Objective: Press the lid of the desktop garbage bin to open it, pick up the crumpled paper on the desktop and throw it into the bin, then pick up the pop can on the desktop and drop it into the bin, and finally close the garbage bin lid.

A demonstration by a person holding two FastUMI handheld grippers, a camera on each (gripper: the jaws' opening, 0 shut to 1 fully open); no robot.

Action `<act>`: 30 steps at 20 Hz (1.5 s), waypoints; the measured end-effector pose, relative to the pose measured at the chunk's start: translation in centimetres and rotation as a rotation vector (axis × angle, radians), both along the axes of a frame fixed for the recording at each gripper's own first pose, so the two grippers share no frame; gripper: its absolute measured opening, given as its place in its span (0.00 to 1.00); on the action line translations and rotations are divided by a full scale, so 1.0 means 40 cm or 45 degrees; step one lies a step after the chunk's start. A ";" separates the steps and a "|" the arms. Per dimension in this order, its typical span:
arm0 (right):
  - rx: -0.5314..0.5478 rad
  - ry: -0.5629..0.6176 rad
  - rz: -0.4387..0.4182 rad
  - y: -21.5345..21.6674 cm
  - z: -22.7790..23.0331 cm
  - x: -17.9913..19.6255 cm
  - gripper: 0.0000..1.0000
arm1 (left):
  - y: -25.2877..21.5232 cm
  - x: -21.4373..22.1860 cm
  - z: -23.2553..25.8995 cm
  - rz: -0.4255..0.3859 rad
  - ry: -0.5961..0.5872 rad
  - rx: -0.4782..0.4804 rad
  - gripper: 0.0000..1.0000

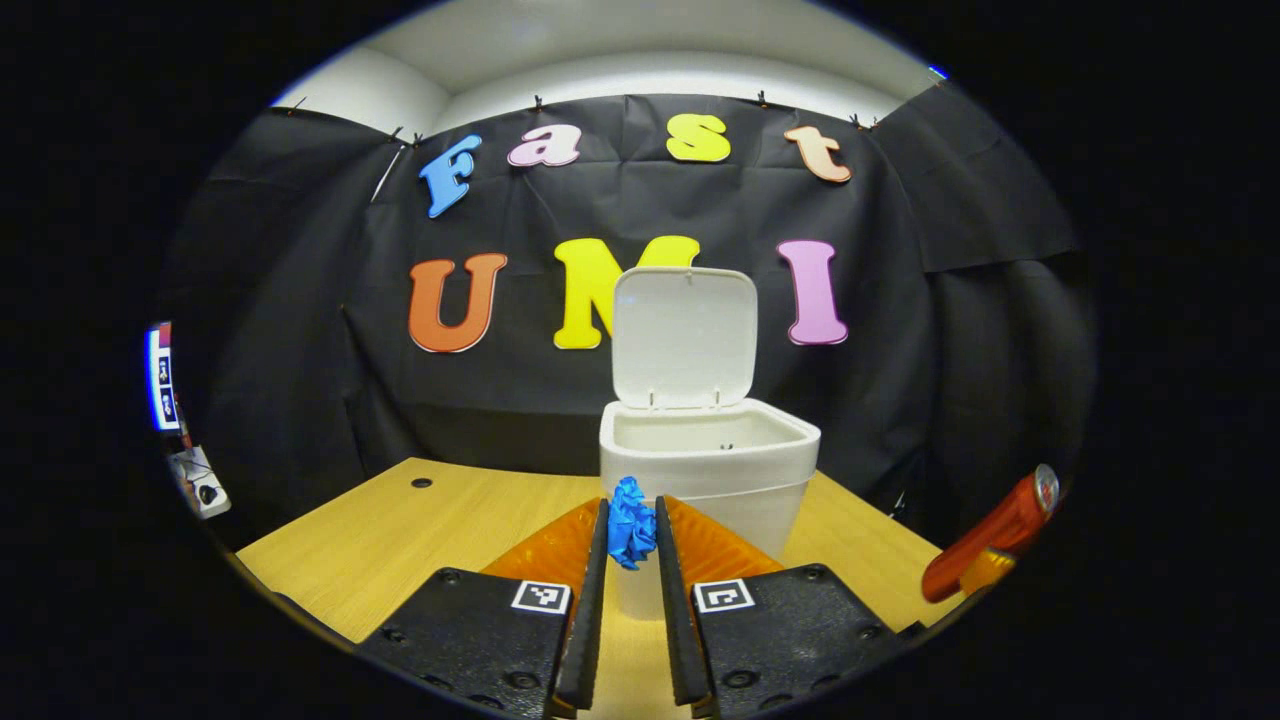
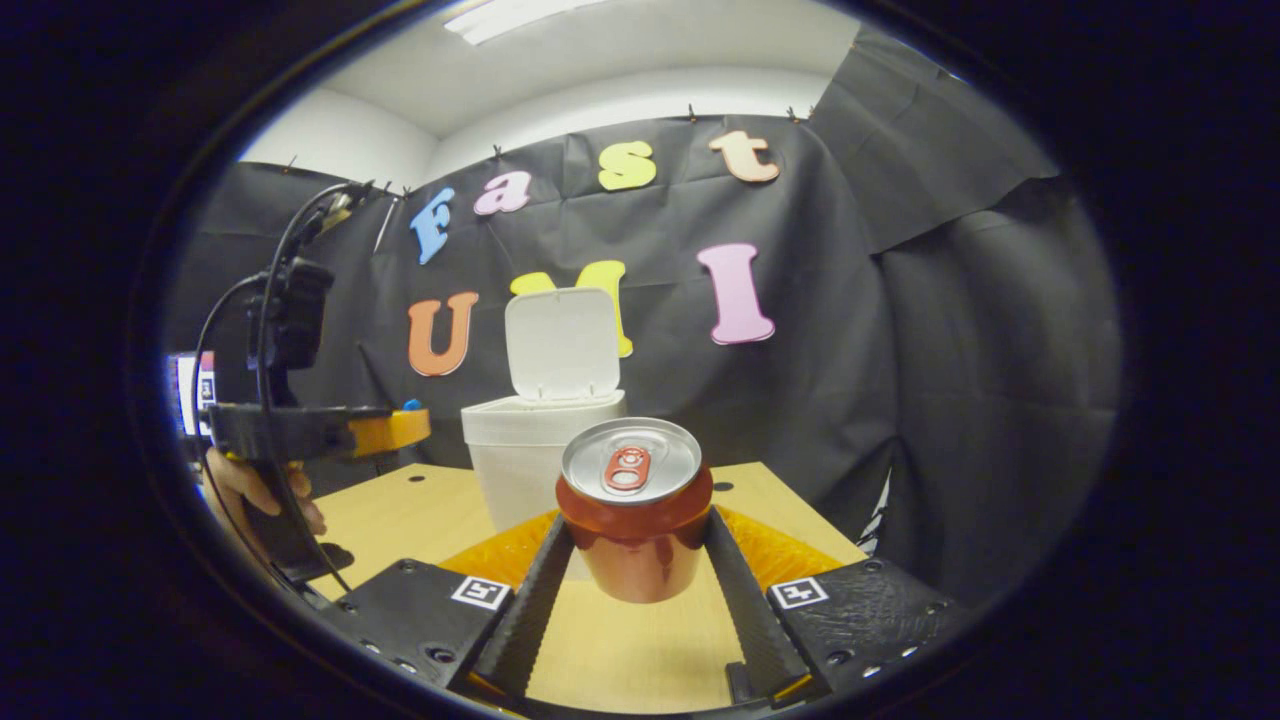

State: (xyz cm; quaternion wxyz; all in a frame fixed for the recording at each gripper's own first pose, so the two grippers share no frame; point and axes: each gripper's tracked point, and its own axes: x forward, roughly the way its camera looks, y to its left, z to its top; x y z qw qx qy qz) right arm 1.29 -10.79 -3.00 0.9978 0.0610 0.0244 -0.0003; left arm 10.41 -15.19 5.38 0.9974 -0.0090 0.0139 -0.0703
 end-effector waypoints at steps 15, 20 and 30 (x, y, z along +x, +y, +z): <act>-0.003 0.044 0.044 0.072 -0.032 -0.003 0.79 | -0.056 0.351 0.005 0.006 -0.071 0.085 0.31; -0.015 0.036 0.052 0.075 -0.029 0.000 0.80 | -0.050 0.340 0.025 0.011 -0.113 0.132 0.31; 0.022 0.093 0.065 0.078 -0.062 0.017 0.80 | 0.011 0.330 0.060 0.027 -0.147 0.061 0.30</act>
